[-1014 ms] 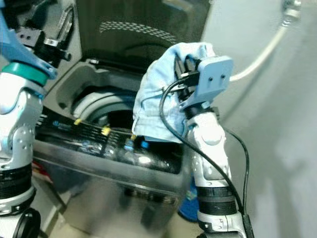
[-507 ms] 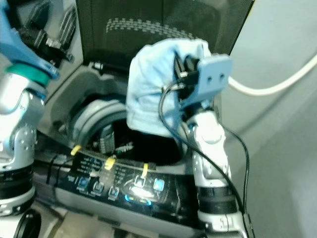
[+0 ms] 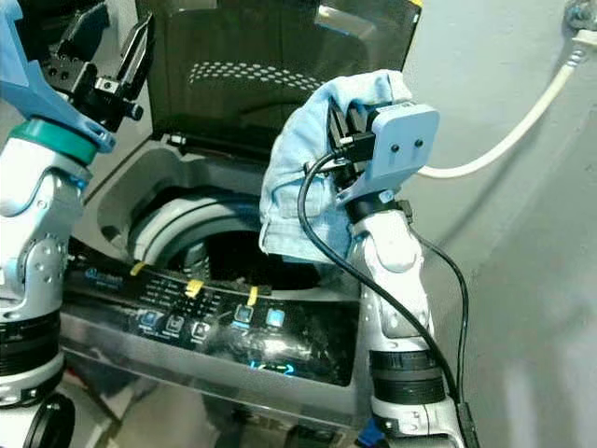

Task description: Clothes washing

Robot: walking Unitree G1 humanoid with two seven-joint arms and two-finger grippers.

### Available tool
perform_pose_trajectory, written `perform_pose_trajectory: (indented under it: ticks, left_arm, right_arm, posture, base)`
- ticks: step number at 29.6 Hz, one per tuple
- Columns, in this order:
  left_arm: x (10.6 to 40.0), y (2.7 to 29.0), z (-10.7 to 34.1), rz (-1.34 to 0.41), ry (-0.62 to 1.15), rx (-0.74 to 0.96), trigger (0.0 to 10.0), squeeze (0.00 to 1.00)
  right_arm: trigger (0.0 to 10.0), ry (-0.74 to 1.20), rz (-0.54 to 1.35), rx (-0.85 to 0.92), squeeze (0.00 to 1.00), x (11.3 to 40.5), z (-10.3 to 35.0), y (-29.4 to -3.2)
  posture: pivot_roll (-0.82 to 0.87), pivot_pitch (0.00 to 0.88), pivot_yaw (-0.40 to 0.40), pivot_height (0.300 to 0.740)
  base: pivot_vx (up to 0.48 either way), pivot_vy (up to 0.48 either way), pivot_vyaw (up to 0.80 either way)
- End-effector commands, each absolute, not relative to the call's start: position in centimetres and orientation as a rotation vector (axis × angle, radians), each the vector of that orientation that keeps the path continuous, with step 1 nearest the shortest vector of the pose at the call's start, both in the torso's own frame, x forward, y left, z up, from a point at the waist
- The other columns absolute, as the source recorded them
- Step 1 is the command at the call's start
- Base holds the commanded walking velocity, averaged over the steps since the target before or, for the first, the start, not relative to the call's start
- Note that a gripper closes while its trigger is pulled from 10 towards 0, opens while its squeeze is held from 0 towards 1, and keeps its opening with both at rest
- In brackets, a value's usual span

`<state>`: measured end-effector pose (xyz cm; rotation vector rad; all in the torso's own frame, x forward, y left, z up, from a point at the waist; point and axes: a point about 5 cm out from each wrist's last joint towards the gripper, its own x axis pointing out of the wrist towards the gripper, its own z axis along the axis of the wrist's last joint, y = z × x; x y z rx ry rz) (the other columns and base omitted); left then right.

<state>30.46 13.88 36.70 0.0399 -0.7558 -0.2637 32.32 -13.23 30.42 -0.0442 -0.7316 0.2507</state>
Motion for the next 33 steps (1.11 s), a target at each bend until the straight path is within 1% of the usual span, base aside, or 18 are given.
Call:
perform_pose_trajectory:
  ticks: [1, 2, 3, 5, 6, 7, 10, 11, 13, 16, 20, 22, 24, 26, 27, 29, 30, 33]
  left_arm:
    - [30.1, 13.6, 36.4, -0.307, -0.751, 0.102, 10.0, 0.00]
    - [30.1, 13.6, 36.4, -0.307, -0.751, 0.102, 10.0, 0.00]
    - [29.7, 13.8, 35.9, -0.334, -0.749, 0.182, 10.0, 0.00]
    - [28.4, 14.4, 34.6, -0.469, -0.702, 0.307, 10.0, 0.00]
    - [28.4, 14.4, 34.6, -0.469, -0.702, 0.307, 10.0, 0.00]
    - [27.9, 14.6, 34.2, -0.521, -0.678, 0.333, 10.0, 0.00]
    - [25.2, 13.9, 33.1, -0.822, -0.581, 0.193, 10.0, 0.00]
    - [25.2, 13.9, 33.1, -0.822, -0.581, 0.193, 10.0, 0.00]
    - [24.8, 13.4, 32.3, -0.888, -0.543, 0.194, 10.0, 0.00]
    - [26.3, 11.7, 29.1, -0.964, -0.417, 0.151, 10.0, 0.00]
    - [27.2, 10.6, 28.2, -0.987, -0.387, 0.113, 10.0, 0.00]
    - [28.6, 9.2, 27.9, -1.019, -0.377, 0.016, 10.0, 0.00]
    - [29.1, 8.7, 27.9, -1.024, -0.374, -0.013, 10.0, 0.00]
    - [30.7, 9.4, 28.7, -0.938, -0.399, -0.012, 10.0, 0.00]
    - [30.7, 9.4, 28.7, -0.938, -0.399, -0.012, 10.0, 0.00]
    - [31.8, 10.8, 29.9, -0.840, -0.446, 0.009, 10.0, 0.00]
    - [31.8, 10.8, 29.9, -0.840, -0.446, 0.009, 10.0, 0.00]
    - [32.1, 12.6, 31.4, -0.747, -0.511, 0.043, 10.0, 0.00]
  right_arm:
    - [10.0, -0.783, 0.291, -0.070, 0.00, 31.5, 31.2, -12.9]
    - [10.0, -0.783, 0.291, -0.070, 0.00, 31.5, 31.2, -12.9]
    - [10.0, -0.789, 0.377, -0.059, 0.00, 31.0, 31.7, -12.6]
    - [10.0, -0.831, 0.551, 0.007, 0.00, 29.6, 33.4, -12.8]
    - [10.0, -0.831, 0.551, 0.007, 0.00, 29.6, 33.4, -12.8]
    - [10.0, -0.849, 0.599, 0.032, 0.00, 29.1, 34.0, -13.0]
    - [10.0, -0.935, 0.590, 0.124, 0.00, 29.3, 37.0, -14.1]
    - [10.0, -0.935, 0.590, 0.124, 0.00, 29.3, 37.0, -14.1]
    - [10.0, -0.965, 0.609, 0.142, 0.00, 29.3, 37.9, -13.9]
    - [10.0, -1.014, 0.840, 0.151, 0.00, 28.3, 40.1, -11.3]
    - [10.0, -0.995, 0.905, 0.130, 0.00, 28.3, 40.3, -10.2]
    - [10.0, -0.934, 0.978, 0.090, 0.00, 28.6, 39.5, -8.6]
    - [10.0, -0.912, 1.007, 0.083, 0.00, 28.7, 39.2, -8.2]
    - [10.0, -0.869, 1.042, 0.078, 0.00, 28.8, 38.4, -7.7]
    - [10.0, -0.869, 1.042, 0.078, 0.00, 28.8, 38.4, -7.7]
    - [10.0, -0.796, 1.027, 0.021, 0.00, 29.8, 37.0, -7.2]
    - [10.0, -0.796, 1.027, 0.021, 0.00, 29.8, 37.0, -7.2]
    - [10.0, -0.670, 0.969, -0.081, 0.00, 32.2, 33.9, -6.1]
  posture:
    - [0.08, 0.000, 0.015, 0.740]
    - [0.08, 0.000, 0.015, 0.740]
    - [0.08, 0.000, 0.018, 0.740]
    - [0.08, 0.000, 0.017, 0.740]
    - [0.08, 0.000, 0.017, 0.740]
    - [0.08, 0.000, 0.017, 0.740]
    - [0.09, 0.000, 0.017, 0.740]
    - [0.09, 0.000, 0.017, 0.740]
    - [0.09, 0.000, 0.020, 0.740]
    - [0.09, 0.000, 0.022, 0.740]
    - [0.08, 0.009, 0.019, 0.740]
    - [0.08, 0.027, 0.019, 0.740]
    - [0.07, 0.029, 0.019, 0.740]
    - [0.07, 0.041, 0.014, 0.740]
    - [0.07, 0.041, 0.014, 0.740]
    - [0.06, 0.053, 0.011, 0.740]
    - [0.06, 0.053, 0.011, 0.740]
    - [0.06, 0.059, 0.006, 0.740]
  base:
    - [0.000, 0.000, 0.00]
    - [0.000, 0.000, 0.00]
    - [0.000, 0.000, 0.00]
    - [0.000, 0.000, 0.00]
    - [0.000, 0.000, 0.00]
    - [0.000, 0.000, 0.00]
    - [0.000, 0.000, 0.00]
    - [0.000, 0.000, 0.00]
    - [0.000, 0.000, 0.00]
    - [0.000, 0.000, 0.00]
    - [0.000, 0.000, 0.00]
    - [0.000, 0.000, 0.00]
    - [0.000, 0.000, 0.00]
    - [0.000, 0.000, 0.00]
    - [0.000, 0.000, 0.00]
    - [0.000, 0.000, 0.00]
    - [0.000, 0.000, 0.00]
    - [0.000, 0.000, 0.00]
